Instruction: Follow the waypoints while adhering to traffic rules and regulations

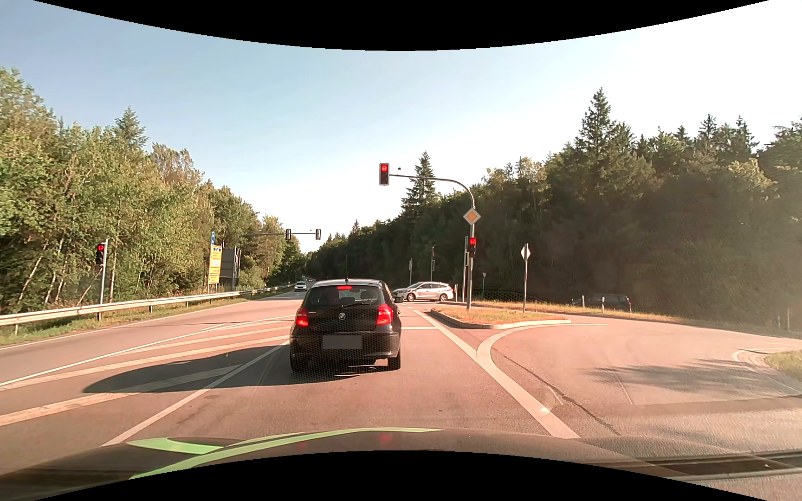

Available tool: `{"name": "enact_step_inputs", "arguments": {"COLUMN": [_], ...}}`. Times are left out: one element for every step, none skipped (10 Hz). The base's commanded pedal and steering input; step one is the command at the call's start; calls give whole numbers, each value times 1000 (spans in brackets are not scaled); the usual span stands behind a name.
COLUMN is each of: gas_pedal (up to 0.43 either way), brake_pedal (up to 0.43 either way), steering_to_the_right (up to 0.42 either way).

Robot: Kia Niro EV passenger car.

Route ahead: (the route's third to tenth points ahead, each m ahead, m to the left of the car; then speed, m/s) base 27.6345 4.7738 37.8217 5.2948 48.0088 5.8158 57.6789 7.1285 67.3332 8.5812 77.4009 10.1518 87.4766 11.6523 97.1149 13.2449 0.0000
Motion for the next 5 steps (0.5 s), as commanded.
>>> {"name": "enact_step_inputs", "arguments": {"gas_pedal": [0, 0, 0, 0, 0], "brake_pedal": [372, 372, 372, 372, 372], "steering_to_the_right": [-8, -8, -8, -8, -8]}}
